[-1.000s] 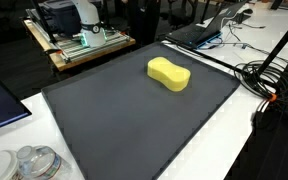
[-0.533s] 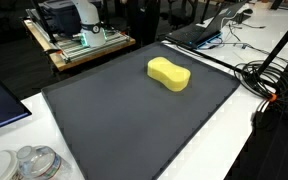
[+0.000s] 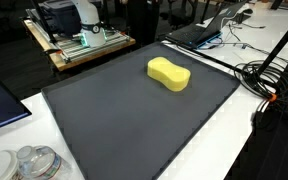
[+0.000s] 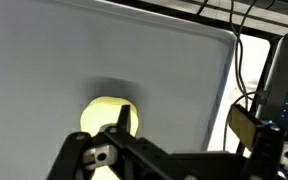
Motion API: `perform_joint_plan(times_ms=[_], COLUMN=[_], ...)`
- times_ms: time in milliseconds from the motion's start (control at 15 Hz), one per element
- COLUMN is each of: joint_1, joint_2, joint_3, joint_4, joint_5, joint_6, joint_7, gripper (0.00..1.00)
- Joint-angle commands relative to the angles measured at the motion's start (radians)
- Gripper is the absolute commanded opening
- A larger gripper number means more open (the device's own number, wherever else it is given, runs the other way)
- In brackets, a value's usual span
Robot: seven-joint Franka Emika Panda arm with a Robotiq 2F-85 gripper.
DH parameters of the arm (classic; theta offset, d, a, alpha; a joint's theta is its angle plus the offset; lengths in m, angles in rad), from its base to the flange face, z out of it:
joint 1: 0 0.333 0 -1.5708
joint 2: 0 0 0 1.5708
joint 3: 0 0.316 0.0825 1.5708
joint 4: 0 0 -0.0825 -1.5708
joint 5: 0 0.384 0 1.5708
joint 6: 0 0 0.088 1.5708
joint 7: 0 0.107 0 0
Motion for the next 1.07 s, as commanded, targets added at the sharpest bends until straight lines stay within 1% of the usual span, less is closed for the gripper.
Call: perform_joint_plan(times_ms=[0, 133, 200, 467, 733, 1000], joint_1=[-0.005, 0.003, 0.005, 0.034, 0.083, 0.135], joint_2=[0.073, 0.108, 0.130, 0.233, 0.344, 0.455], joint_3=[0.069, 0.102, 0.122, 0.165, 0.164, 0.138], joint_4=[0.110, 0.161, 0.191, 0.312, 0.427, 0.533], joint_5=[-0.130, -0.191, -0.244, -0.382, -0.454, -0.508], joint_6=[-0.031, -0.047, -0.056, -0.126, -0.170, -0.192], joint_7=[0.170, 0.250, 0.314, 0.444, 0.533, 0.604], gripper=[1.00, 1.00, 1.00, 1.00, 1.00, 1.00])
